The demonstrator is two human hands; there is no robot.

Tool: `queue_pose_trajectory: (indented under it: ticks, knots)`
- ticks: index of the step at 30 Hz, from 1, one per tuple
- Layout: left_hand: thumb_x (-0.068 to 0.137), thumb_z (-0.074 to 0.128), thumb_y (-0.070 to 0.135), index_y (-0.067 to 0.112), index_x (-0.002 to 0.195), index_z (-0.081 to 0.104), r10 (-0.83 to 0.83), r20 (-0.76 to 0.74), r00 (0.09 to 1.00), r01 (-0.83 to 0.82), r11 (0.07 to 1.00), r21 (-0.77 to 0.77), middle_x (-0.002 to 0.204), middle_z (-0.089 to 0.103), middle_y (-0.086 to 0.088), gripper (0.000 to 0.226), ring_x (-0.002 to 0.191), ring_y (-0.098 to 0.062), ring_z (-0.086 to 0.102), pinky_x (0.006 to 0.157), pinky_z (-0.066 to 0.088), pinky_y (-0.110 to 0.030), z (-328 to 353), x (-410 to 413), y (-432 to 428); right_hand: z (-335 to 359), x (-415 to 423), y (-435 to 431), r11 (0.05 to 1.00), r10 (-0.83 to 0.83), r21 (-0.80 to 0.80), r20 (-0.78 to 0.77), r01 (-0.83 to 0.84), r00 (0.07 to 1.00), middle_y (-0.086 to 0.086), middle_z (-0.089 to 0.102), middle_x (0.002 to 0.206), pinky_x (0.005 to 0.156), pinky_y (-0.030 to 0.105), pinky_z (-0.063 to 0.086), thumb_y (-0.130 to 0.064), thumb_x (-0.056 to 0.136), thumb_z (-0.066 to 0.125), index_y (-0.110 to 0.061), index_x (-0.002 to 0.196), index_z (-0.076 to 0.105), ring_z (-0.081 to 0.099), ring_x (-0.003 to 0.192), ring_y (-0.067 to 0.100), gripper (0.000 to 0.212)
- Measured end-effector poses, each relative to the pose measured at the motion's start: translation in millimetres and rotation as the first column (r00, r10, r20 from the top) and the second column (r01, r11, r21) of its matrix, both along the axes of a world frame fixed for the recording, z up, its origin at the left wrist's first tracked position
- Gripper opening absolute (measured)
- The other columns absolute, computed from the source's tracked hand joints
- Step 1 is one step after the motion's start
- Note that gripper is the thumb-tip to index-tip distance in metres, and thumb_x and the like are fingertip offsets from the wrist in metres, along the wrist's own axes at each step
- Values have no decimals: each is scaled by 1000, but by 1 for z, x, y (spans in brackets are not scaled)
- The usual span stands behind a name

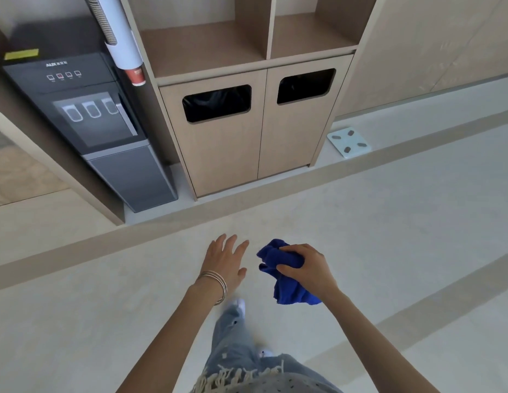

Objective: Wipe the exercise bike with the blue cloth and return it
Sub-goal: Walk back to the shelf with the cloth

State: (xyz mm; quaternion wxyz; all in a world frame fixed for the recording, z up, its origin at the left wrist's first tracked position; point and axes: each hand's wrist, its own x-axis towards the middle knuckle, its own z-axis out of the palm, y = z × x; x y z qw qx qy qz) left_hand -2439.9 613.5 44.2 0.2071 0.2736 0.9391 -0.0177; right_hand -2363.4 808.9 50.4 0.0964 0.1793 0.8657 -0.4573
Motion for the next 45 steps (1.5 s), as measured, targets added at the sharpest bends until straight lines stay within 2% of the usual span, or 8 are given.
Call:
queue_pose_trajectory:
  ticks: [5,12,16,22,31,36,45]
  knots:
    - [96,40,39,26,148,6,-27,5,1000,27,1000,-1,158,7,-6,63,145,-30,4,119,11,-41,-6,-75,13,-1,-72,16,997,-76,-31,-15,76,997,-11,61,101,79,19,40,-28,72,72,-39,100,63,57,92,8,31]
    - [95,42,38,26,148,9,-58,-64,996,62,997,56,157,11,-6,63,144,-31,6,118,13,-42,8,-196,32,19,-186,24,993,-111,-53,-87,107,990,-13,61,100,76,18,40,-27,73,71,-44,94,60,57,92,7,29]
    - [94,45,36,26,147,14,-56,-104,993,66,993,95,156,15,-5,62,143,-31,9,117,16,-41,11,-252,41,20,-230,29,987,-156,-67,-113,149,981,-12,62,104,81,23,43,-27,74,70,-40,100,62,57,95,9,30]
    - [93,47,37,28,146,16,-49,-90,995,57,994,93,154,19,-5,63,142,-30,12,115,20,-42,4,-302,56,13,-279,45,988,-149,-55,-82,145,985,-9,61,105,80,22,40,-27,75,71,-37,104,62,56,94,12,32]
    - [93,46,36,25,146,15,12,-69,998,-8,999,51,155,16,-7,62,143,-32,10,118,15,-42,-1,-386,99,7,-384,99,1000,-12,-4,-63,12,998,-10,57,102,74,16,37,-27,74,72,-31,107,63,55,91,11,35]
    - [94,45,34,25,146,15,93,-93,991,-87,994,64,155,16,-5,61,144,-31,8,118,14,-41,11,-438,131,20,-455,135,998,64,6,-98,-63,993,-8,60,107,81,22,39,-25,74,71,-30,108,63,54,94,12,35]
    - [95,42,36,25,148,8,167,-94,981,-166,986,19,157,10,-6,64,145,-31,5,118,13,-41,17,-492,164,26,-542,175,977,210,48,-111,-206,971,-6,58,110,80,19,37,-25,76,72,-26,112,62,53,95,12,38]
